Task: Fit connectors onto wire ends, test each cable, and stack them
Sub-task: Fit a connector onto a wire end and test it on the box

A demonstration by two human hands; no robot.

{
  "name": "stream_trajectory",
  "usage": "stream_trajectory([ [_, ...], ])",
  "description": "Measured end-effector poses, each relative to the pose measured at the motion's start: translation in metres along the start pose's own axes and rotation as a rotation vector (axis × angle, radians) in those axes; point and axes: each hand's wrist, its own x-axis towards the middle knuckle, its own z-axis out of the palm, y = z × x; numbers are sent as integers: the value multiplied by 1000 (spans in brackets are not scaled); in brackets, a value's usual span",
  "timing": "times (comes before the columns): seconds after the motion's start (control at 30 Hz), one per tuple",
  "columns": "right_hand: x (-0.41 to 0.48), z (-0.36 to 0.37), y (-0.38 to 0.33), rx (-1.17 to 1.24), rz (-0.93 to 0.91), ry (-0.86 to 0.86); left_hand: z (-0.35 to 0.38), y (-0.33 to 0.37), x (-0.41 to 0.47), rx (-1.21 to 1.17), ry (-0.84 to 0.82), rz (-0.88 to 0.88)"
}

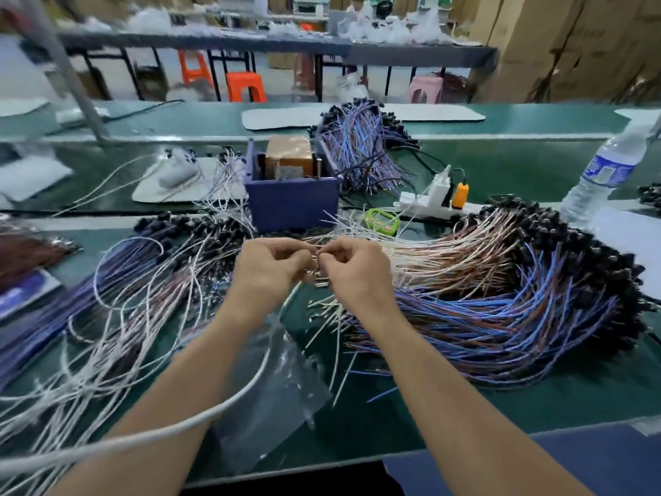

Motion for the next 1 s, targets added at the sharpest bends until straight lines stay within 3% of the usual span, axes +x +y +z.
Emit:
stream_trajectory([
  [0.3, 30, 81, -46, 113, 12, -208, -84, -25, 13, 145, 325, -87],
  [0.57, 70, 151, -85, 12, 17, -440, -165, -34, 28, 438, 608, -160],
  [1.0, 108, 227, -118, -92, -20, -540, -221, -69, 101, 683, 522, -400],
])
